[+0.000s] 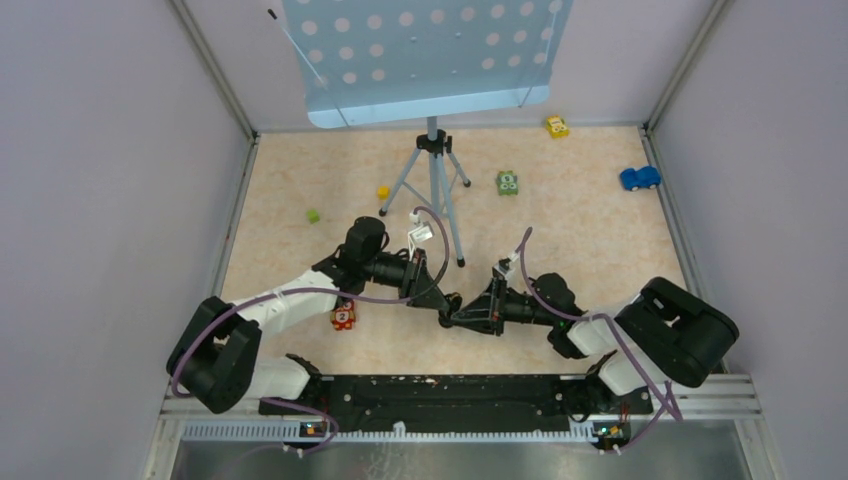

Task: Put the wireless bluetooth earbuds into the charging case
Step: Insert the left earbud into the left side groove of the charging case.

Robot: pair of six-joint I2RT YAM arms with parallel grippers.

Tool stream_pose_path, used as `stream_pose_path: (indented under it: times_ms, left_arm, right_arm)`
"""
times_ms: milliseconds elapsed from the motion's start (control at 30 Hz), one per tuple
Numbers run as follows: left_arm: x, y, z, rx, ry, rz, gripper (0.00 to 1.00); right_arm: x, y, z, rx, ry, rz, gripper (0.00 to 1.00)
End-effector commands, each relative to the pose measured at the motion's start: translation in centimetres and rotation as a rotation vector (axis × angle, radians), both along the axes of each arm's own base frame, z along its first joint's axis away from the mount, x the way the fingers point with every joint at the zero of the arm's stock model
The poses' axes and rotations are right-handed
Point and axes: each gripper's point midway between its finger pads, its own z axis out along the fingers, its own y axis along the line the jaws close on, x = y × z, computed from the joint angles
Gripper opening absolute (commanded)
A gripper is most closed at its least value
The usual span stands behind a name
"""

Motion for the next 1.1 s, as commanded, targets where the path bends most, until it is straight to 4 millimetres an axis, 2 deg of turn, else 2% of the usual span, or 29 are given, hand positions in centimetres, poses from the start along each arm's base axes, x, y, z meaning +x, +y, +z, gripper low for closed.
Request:
stream_pose_path:
  times_ms: [0,167,300,367,467,767,800,933,1067]
  left_arm:
    - [-0.8,-0.1,2.5,-0.065,-0.056,-0.065,0.0]
    - [-1.0,0.0,2.6,-0.067,-0.049,-0.079,0.0]
    - [-1.0,0.0,2.6,-0.062,-0.045,-0.08,0.0]
    - [-1.1,0.0,2.6,-0.058,-0.043,-0.082,0.0]
    - [-1.0,0.0,2.4,-0.05,-0.043,-0.079,0.0]
    - [-1.0,0.1,2.1,-0.038,-0.028,-0.075,0.0]
    - [-1.0,0.1,1.9,-0.035,-0.023,-0.074,0.0]
    - [-0.8,0.0,1.2,-0.018,-0.005,-0.068,0.0]
    - [-0.7,-0.1,0.3,-0.003,0.02,-0.066,0.0]
  right_arm:
    - [0.8,0.5,0.2,-0.041,-0.064,-0.008,0.0]
    - [1.2,0.8,0.4,-0.067,-0.092,-0.004,0.0]
    - [1.4,0.9,0.7,-0.067,-0.106,-0.007,0.25]
    - [1.4,0.9,0.7,-0.07,-0.111,-0.009,0.33]
    - [1.5,0.9,0.8,-0.071,-0.115,-0.011,0.4]
    - [1.3,0.8,0.9,-0.067,-0.127,-0.012,0.47]
    - [1.3,0.7,1.0,-0.064,-0.131,-0.012,0.5]
    - [1.3,0.6,1.5,-0.059,-0.17,-0.013,0.74]
    - [1.2,0.4,1.4,-0.111,-0.202,-0.007,0.82]
